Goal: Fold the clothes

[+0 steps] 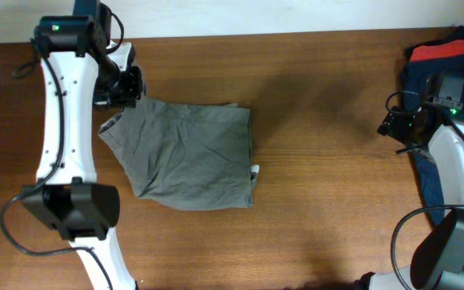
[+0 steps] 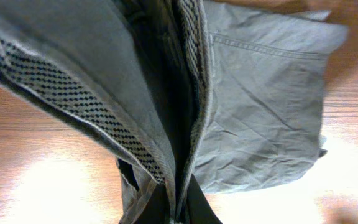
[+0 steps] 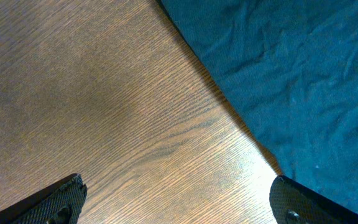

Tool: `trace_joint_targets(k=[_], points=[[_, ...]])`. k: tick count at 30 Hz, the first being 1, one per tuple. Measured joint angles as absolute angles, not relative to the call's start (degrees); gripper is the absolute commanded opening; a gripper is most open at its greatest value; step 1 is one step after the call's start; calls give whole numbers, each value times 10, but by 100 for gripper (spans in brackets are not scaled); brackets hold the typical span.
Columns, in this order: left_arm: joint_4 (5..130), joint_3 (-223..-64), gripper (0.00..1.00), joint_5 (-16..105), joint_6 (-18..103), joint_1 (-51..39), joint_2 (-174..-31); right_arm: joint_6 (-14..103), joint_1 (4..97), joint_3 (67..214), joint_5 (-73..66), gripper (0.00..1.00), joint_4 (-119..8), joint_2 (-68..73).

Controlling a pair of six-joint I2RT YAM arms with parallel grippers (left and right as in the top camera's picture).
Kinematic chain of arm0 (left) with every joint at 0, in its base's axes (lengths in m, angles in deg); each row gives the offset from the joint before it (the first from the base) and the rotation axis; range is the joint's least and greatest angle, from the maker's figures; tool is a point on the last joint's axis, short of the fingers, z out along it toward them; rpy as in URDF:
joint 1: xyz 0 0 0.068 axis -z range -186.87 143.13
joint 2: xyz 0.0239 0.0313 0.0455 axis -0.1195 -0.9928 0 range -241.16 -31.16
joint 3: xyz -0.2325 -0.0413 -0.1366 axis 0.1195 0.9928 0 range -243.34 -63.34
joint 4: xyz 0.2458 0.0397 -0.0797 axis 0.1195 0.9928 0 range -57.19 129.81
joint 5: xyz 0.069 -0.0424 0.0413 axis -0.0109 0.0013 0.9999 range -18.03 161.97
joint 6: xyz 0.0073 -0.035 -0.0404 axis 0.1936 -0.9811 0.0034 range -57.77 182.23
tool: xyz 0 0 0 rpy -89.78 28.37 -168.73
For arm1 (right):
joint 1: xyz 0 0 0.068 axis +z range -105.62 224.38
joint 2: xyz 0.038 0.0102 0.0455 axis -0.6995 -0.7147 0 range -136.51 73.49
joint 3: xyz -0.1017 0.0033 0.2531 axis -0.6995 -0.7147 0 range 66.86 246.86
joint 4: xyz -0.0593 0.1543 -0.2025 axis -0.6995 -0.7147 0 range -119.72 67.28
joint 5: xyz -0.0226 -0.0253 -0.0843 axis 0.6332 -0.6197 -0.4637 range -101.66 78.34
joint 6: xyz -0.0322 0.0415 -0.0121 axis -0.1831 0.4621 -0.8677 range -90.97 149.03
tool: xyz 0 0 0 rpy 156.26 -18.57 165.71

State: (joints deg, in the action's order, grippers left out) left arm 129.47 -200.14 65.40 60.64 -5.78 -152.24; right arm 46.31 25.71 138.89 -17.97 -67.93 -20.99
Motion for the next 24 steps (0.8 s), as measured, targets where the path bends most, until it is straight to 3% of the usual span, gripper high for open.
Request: trace_joint_targets(k=[24], points=[[1295,-2002,1,656,599,23,-1480,463,257,1389,-180,99,-679,-210]])
